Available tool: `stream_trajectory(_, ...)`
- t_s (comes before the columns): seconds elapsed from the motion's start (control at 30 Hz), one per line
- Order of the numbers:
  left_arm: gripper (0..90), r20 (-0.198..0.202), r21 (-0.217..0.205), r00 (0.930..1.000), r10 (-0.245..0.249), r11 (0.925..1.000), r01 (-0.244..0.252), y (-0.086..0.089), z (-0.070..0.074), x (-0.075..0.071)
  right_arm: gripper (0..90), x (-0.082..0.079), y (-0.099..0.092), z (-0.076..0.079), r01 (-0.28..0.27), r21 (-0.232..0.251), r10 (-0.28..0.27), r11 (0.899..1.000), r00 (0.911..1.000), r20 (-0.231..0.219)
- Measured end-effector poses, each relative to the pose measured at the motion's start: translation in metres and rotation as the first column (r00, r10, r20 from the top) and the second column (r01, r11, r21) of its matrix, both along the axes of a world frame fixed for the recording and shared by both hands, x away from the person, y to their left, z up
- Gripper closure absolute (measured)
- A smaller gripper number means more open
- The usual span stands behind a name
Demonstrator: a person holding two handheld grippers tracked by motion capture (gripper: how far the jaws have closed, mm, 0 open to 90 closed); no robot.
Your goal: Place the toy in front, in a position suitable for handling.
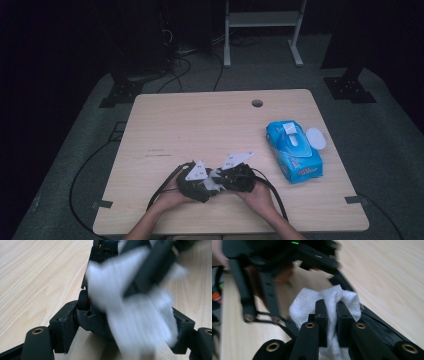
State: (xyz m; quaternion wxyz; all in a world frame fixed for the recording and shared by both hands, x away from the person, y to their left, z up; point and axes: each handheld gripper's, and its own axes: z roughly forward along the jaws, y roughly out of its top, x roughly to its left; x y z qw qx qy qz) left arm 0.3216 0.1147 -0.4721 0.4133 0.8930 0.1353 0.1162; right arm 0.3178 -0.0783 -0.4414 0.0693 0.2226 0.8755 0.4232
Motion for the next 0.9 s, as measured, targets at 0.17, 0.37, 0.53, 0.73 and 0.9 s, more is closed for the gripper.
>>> stream_trajectory(0.17,23.7,0.001,-0.004,1.0000,0.003,1.0000,-0.003,-0.001,0.000,-0.001,81.6,0.004,-0.001,0.000,0.016,-0.024,-0.015,1.000,0.9999,0.007)
stream_trajectory(0.37,23.8,0.013,-0.006,0.9999,-0.005,1.0000,0.005,-0.004,0.001,-0.003,81.7,0.002,0.003,0.003,0.023,-0.004,-0.023,1.000,0.9996,0.015)
stream_trajectory(0.53,23.8,0.017,-0.002,0.9998,-0.006,1.0000,0.006,-0.005,0.001,-0.003,81.9,0.002,0.007,0.004,0.029,-0.044,-0.027,0.999,0.9988,0.041)
stream_trajectory(0.73,23.8,0.027,-0.003,0.9996,-0.013,0.9999,0.013,-0.009,0.004,-0.006,82.0,0.005,0.001,0.005,0.068,0.001,-0.068,0.998,0.9971,0.034)
stream_trajectory(0.9,23.8,0.040,0.009,0.9991,-0.012,0.9999,0.011,-0.010,0.003,-0.008,82.1,0.001,0.008,0.006,0.067,-0.031,-0.064,0.997,0.9956,0.069)
